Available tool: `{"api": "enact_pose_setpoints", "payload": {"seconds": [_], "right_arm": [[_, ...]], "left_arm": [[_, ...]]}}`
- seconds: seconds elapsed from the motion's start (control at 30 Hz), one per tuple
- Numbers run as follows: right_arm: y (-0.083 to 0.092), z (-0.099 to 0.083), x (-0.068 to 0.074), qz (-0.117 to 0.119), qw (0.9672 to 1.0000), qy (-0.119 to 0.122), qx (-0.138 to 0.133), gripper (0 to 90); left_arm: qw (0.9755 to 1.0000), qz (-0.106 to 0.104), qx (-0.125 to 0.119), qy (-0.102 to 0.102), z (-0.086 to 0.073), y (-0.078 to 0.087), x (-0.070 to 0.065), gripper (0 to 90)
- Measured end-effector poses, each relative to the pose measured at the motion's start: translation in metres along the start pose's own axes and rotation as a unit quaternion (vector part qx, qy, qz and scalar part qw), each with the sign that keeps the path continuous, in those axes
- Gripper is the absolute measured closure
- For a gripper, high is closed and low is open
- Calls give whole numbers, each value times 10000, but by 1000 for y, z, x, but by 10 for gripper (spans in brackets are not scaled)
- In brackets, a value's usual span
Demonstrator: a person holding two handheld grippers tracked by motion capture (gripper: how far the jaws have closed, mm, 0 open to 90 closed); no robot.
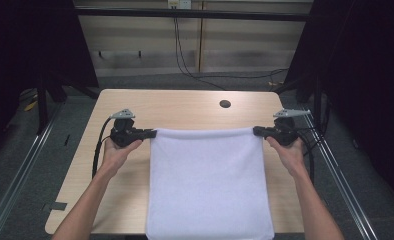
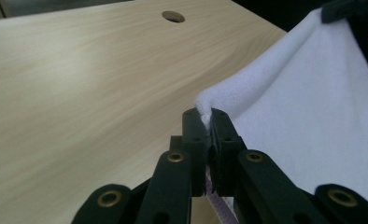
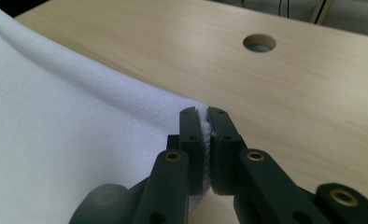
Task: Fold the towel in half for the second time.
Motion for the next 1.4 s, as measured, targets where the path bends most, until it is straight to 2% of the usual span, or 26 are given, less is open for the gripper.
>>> {"api": "enact_pose_setpoints", "payload": {"seconds": [0.13,0.23,0.33,0.4,0.5,0.53,0.57,0.63,0.67,0.73,0.83,0.87,0.9,0.93,0.97,1.0,1.03,1.07,1.13,1.17,1.2,1.23,1.27,1.3,1.33,1.4], "right_arm": [[-1,17,-11,-180,9998,29,-50,856],[4,27,-13,-182,9993,-26,-337,856],[14,30,-9,-97,9985,11,-539,856],[25,27,1,44,9978,96,-661,856],[45,14,20,223,9971,301,-665,856],[53,8,27,298,9964,372,-700,856],[61,1,34,357,9961,410,-694,856],[77,-10,48,464,9950,485,-737,856],[84,-17,55,509,9949,521,-694,856],[95,-31,70,487,9952,612,-593,854],[103,-59,91,651,9954,612,-334,851],[103,-67,96,692,9954,633,-197,850],[103,-81,104,762,9952,620,-36,847],[104,-92,111,861,9945,592,59,842],[103,-104,116,922,9936,618,210,829],[102,-116,120,959,9926,622,414,806],[101,-126,124,1051,9904,666,599,783],[100,-138,128,1199,9860,743,884,759],[101,-147,130,1344,9859,535,847,753],[102,-150,131,1430,9857,408,798,746],[103,-154,132,1465,9846,394,864,718],[103,-155,132,1450,9847,375,888,688],[104,-156,131,1480,9843,317,911,671],[107,-156,130,1442,9851,307,887,634],[108,-154,128,1374,9870,265,794,607],[114,-143,122,1238,9914,92,427,564]], "left_arm": [[9998,117,-184,-49,22,1,2,868],[9994,90,-309,-143,32,6,-5,868],[9990,54,-365,-262,33,15,-13,867],[9984,-58,-418,-380,27,26,-23,867],[9972,-222,-449,-550,7,42,-41,867],[9970,-136,-421,-643,-2,48,-47,867],[9965,-248,-435,-670,-10,53,-54,867],[9967,-461,-310,-586,-25,63,-69,866],[9956,-603,-239,-683,-34,67,-80,865],[9941,-565,49,-929,-55,72,-97,865],[9939,-645,306,-839,-83,71,-99,861],[9936,-650,529,-753,-99,69,-98,860],[9927,-682,646,-760,-112,67,-98,859],[9913,-769,764,-748,-124,66,-98,857],[9883,-877,961,-796,-137,65,-98,848],[9828,-1058,1265,-825,-149,65,-98,836],[9804,-1088,1421,-820,-160,64,-97,826],[9795,-1102,1505,-767,-166,63,-97,825],[9760,-1096,1729,-747,-176,63,-97,803],[9749,-1096,1774,-776,-178,65,-98,785],[9744,-1173,1766,-750,-178,67,-98,758],[9752,-1197,1711,-736,-178,69,-98,732],[9787,-1161,1568,-635,-175,72,-96,716],[9802,-1195,1479,-552,-172,74,-95,687],[9819,-1235,1349,-491,-167,76,-93,674],[9884,-1092,1013,-285,-156,78,-88,615]]}}
Point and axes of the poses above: each handheld gripper's, and its own axes: y roughly backward along the jaws, z roughly out of its top, x roughly to its left, the point moved 7 cm from there along -y, roughly forward along the jaws, and after that the axes turned 9 degrees about y, right-handed, at the moved point
